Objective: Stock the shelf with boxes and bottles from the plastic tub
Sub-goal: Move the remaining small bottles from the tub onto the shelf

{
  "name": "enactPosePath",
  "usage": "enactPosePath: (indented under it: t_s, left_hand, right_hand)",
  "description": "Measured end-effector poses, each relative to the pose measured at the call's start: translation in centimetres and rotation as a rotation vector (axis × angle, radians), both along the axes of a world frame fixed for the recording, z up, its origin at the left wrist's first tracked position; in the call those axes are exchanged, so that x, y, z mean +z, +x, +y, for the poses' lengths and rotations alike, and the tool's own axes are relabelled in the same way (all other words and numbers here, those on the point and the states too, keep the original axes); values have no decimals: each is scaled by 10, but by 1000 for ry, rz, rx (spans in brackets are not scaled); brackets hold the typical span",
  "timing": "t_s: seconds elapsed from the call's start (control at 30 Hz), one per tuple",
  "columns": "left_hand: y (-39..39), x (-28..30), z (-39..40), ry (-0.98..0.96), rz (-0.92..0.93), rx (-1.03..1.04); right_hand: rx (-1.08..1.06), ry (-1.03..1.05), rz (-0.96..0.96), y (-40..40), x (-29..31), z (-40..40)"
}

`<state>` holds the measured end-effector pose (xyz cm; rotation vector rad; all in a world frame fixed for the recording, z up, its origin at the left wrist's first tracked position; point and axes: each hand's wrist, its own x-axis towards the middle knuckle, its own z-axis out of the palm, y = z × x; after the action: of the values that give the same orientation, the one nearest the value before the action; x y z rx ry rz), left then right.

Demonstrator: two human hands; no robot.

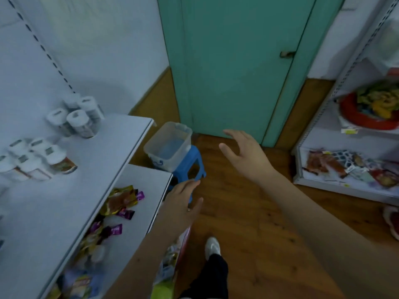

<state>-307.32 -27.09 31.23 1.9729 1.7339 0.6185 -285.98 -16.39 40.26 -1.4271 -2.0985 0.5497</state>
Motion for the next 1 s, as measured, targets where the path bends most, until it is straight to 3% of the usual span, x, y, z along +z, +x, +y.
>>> enactPosePath:
  t_s: [0.2, 0.33, 0.53, 0.8, 1.0]
  left_hand:
    - [4, 9, 138, -24, -37, 74]
    - [1, 18, 218, -34, -25, 63]
    - [-8, 12, 301, -79, -15, 131]
    - [-28, -11, 401, -168, -69, 458]
    - [-48, -19, 431, -259, -86, 759]
  right_hand:
    - [142, -17, -114, -11, 24, 148]
    - [159, 48, -75, -15, 43, 230]
    - [244, -19, -54, -31, 19, 331]
    - [507, -45, -70, -78, -13, 493]
    - [674, -159, -119, -118, -43, 579]
